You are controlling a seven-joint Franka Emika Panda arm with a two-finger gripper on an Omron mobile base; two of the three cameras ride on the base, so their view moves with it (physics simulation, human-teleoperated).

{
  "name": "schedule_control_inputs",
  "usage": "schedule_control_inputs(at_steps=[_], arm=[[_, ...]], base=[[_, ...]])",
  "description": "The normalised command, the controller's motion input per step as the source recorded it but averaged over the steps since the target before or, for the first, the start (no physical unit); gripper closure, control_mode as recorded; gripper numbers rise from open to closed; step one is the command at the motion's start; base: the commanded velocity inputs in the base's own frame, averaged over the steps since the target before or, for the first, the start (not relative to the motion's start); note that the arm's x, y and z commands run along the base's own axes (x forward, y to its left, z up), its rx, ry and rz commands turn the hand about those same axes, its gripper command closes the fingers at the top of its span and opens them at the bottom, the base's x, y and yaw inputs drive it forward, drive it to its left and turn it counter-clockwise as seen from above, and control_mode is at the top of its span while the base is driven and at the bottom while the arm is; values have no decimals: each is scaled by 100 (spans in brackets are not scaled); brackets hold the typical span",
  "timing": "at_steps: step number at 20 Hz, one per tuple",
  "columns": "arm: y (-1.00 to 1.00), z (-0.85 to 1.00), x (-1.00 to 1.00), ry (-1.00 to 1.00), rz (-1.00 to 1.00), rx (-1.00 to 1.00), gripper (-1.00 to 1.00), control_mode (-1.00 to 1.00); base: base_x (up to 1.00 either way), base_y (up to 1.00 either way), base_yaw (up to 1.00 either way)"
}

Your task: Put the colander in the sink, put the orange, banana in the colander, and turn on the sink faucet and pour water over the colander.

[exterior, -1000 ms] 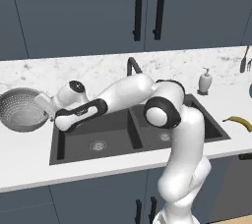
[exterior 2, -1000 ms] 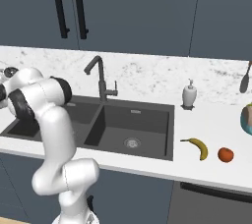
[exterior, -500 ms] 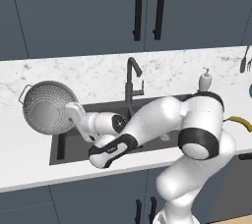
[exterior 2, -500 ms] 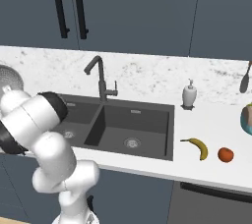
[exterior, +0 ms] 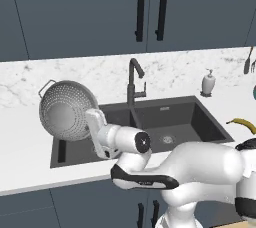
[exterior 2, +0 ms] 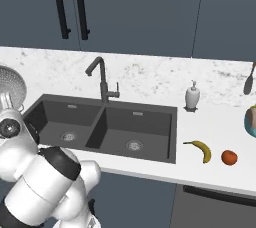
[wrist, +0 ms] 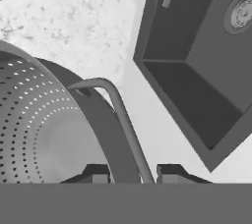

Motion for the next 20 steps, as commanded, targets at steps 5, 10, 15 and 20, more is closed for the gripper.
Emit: schedule_control_inputs(at_steps=[5, 10, 15, 20], arm=[[-56, 68, -16, 51, -13, -12, 100, -100], [-8, 11, -1, 21, -15, -32, 100, -100], [8, -9, -3, -1, -38, -32, 100, -100], [0, 0, 0, 7, -52, -17, 100, -100]], base=[[0, 0, 0], [0, 0, 0], [0, 0, 0], [0, 0, 0]])
